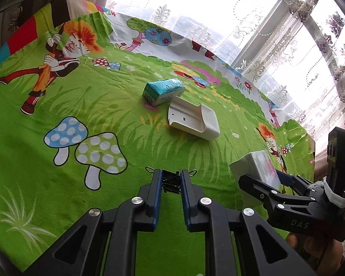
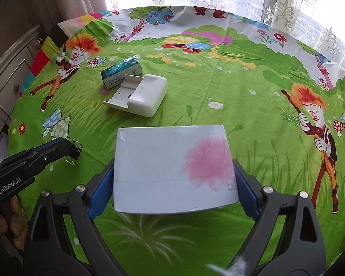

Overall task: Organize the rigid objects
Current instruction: 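Carry the clip and pink-marked box to the storage box and release them inside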

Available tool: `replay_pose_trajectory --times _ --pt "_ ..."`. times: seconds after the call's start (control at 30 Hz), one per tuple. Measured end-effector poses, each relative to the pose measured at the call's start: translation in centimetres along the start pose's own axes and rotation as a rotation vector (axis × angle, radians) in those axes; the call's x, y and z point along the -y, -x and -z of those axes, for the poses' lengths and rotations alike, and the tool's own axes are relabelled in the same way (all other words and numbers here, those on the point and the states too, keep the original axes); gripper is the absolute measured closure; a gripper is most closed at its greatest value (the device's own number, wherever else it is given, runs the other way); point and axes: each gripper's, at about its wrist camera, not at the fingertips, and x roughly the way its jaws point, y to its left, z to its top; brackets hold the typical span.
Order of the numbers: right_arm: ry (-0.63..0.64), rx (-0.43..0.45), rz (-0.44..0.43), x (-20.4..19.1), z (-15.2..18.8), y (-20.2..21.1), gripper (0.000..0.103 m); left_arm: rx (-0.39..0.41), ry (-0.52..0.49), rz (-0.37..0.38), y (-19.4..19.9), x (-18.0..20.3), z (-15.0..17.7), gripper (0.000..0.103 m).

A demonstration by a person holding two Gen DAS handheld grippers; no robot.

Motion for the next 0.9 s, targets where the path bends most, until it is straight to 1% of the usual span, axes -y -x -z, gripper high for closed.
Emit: replay_pose_trajectory --times 0.37,0.67,0.9 --pt "-0.002 0.031 -0.057 -3.9 2.5 3.3 0.009 0.042 0.038 0.01 4.5 -1.1 1.9 0.086" --pt "0.036 0.061 -0.089 -7.4 3.9 6.1 0.009 0.082 0.054 0.006 8.4 -2.3 3.1 0.086" --pt "0.08 0.075 -0.12 -10.7 4.9 7.9 0.009 0.129 0.086 -0.014 12.2 -4.7 4.0 0.086"
